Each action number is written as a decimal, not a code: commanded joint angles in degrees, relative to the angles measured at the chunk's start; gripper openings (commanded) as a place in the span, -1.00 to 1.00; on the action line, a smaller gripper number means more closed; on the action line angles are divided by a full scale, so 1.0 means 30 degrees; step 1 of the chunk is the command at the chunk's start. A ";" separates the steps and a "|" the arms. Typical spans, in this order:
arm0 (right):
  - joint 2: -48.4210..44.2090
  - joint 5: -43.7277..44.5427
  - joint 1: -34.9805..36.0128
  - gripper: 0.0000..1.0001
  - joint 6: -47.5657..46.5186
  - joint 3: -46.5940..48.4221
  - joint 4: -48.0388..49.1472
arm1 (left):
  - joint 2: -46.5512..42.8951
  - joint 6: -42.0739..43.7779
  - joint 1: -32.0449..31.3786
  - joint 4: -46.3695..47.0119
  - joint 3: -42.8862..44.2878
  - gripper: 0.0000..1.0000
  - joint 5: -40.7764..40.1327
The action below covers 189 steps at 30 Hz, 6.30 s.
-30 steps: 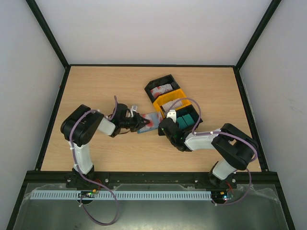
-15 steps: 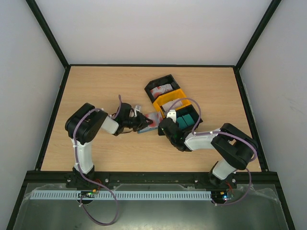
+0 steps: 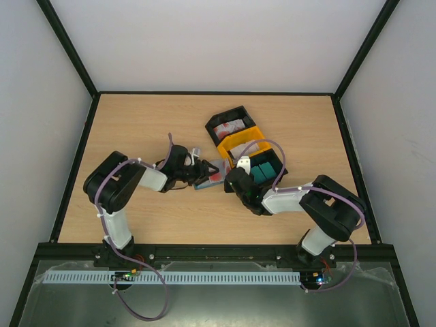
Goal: Put the credit cards into the card holder
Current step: Insert the credit card into the card holder, then turn over the card slot in the card holder.
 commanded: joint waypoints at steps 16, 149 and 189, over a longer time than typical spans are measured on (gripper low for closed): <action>0.0340 -0.0268 0.0094 -0.96 0.0657 -0.0071 -0.0827 | 0.0384 0.1142 -0.0852 -0.3246 0.1860 0.12 -0.1979; -0.2897 -0.5766 -0.1483 -0.96 0.1315 0.0055 -0.5005 | -0.1110 -0.0088 -0.0648 0.0108 -0.0075 -0.95 -0.0680; -0.1689 -0.9338 -0.3205 -0.96 0.2738 -0.2210 0.0238 | -0.1335 0.3190 -0.1205 -0.6342 0.1609 0.42 -0.3254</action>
